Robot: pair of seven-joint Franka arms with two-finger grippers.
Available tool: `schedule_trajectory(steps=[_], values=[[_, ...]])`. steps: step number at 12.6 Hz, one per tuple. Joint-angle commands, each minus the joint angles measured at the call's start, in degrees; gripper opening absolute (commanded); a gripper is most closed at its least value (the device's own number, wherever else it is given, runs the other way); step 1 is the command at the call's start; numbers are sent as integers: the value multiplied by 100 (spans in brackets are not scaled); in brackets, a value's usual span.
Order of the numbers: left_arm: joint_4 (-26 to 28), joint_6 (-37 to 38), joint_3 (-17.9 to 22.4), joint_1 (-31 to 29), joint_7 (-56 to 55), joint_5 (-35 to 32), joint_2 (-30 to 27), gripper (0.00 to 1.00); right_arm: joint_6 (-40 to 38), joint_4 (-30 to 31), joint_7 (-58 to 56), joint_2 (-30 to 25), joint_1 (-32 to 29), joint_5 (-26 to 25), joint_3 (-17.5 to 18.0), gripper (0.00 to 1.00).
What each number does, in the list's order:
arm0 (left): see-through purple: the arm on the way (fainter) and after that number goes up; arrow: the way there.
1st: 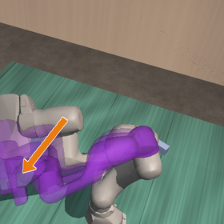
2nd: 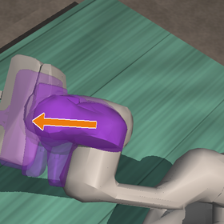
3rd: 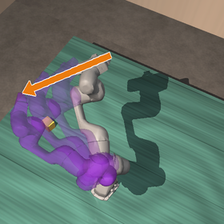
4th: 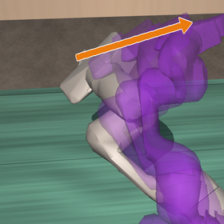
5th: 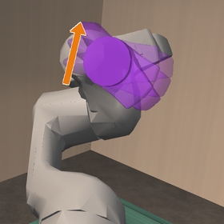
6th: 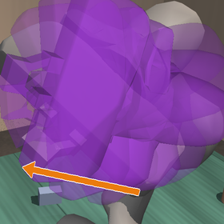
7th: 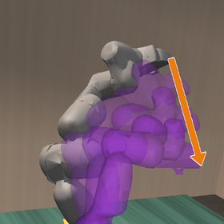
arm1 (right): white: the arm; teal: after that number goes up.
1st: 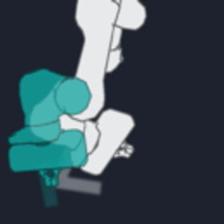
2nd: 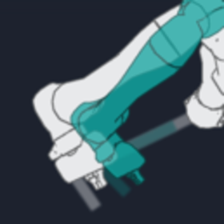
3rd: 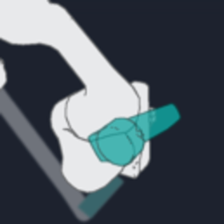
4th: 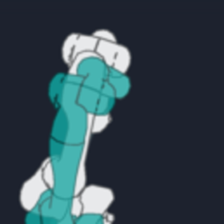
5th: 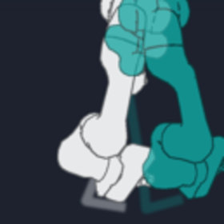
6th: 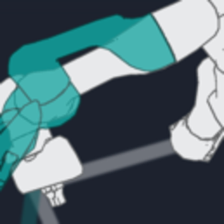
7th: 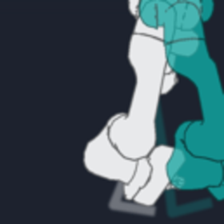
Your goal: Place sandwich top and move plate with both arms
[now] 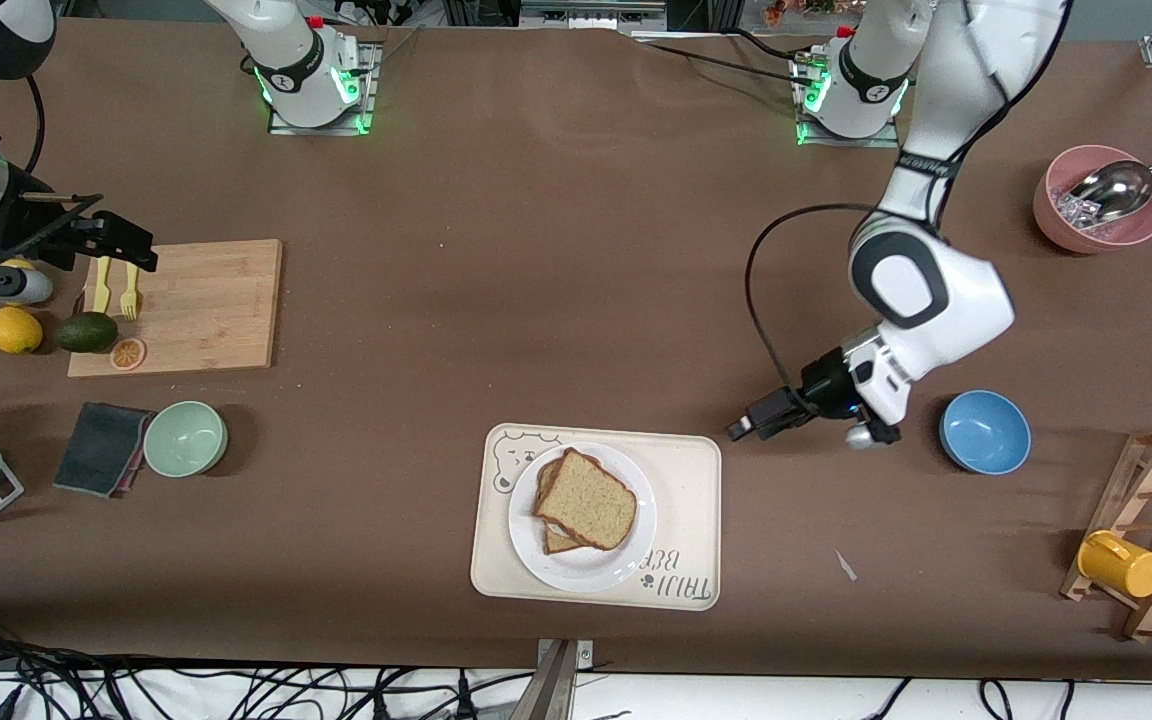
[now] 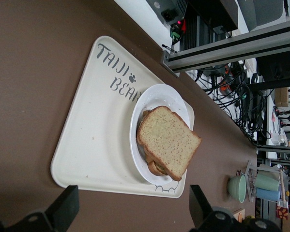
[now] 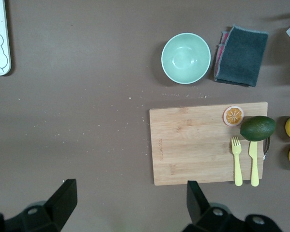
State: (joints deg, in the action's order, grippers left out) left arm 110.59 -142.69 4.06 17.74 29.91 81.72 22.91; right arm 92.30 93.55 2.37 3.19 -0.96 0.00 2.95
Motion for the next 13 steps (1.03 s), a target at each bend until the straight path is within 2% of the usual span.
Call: schedule_trajectory(steps=[1,3,4,6,7,8,10,13], values=[[1391,31,-317,-795,112,-165,-1600,100,7,58,-105,-56,-71,26,22,100],[1814,48,-449,-1095,156,-348,-2208,100,7,58,-105,-64,-71,26,22,100],[1999,75,-467,-1167,164,-1046,-2473,100,7,58,-105,-64,-71,26,22,100],[1949,564,-467,-1483,138,-3300,-2869,100,-2,58,-96,-64,-71,26,22,100],[1914,750,-458,-1554,112,-4190,-3036,100,7,58,-105,-64,-71,26,22,100],[1896,960,-458,-1589,103,-4843,-3220,100,-2,58,-105,-64,-71,26,22,100],[1773,1504,-441,-1756,94,-5681,-3424,100,-2,58,-105,-64,-71,26,22,100],[994,2769,-371,-1862,59,-6963,-3424,100,-2,58,-105,-64,-71,26,22,100]])
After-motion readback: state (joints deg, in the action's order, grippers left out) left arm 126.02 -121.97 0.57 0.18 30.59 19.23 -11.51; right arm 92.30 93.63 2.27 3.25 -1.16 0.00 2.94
